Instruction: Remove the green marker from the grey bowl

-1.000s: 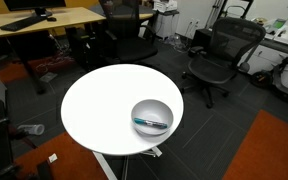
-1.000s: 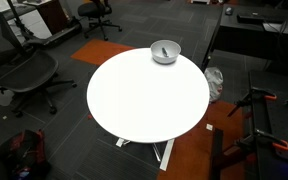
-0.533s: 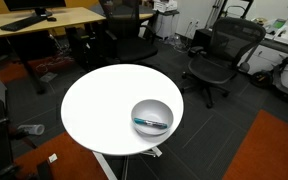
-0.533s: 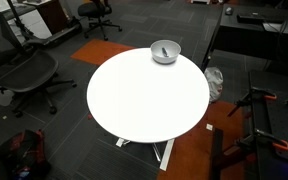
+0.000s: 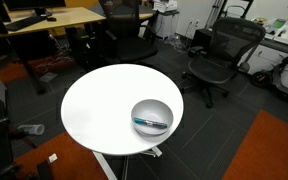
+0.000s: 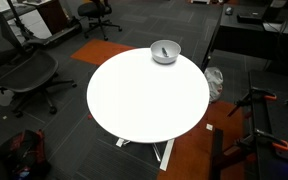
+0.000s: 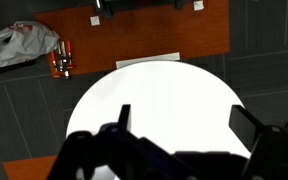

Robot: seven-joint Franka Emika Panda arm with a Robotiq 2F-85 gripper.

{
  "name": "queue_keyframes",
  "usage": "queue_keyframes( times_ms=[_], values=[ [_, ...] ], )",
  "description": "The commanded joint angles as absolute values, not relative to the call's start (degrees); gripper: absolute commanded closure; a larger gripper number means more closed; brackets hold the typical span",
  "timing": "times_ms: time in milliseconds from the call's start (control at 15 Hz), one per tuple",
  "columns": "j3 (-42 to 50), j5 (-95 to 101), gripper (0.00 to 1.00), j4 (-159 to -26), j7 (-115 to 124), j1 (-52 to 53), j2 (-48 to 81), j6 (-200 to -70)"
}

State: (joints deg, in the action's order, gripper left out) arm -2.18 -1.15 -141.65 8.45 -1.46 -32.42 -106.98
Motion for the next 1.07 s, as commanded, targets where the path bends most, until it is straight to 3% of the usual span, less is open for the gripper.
queue_keyframes(
  times_ms=[0, 667, 1000],
  values=[
    [-0.5, 0.1, 0.0, -142.0, 11.5, -4.9, -27.7, -112.6],
    [3.4, 1.5, 0.0, -137.0, 23.1, -10.5, -6.0, -134.2],
    [6.5, 2.2, 0.0, -131.7, 28.4, -10.5, 2.6, -138.8]
  ],
)
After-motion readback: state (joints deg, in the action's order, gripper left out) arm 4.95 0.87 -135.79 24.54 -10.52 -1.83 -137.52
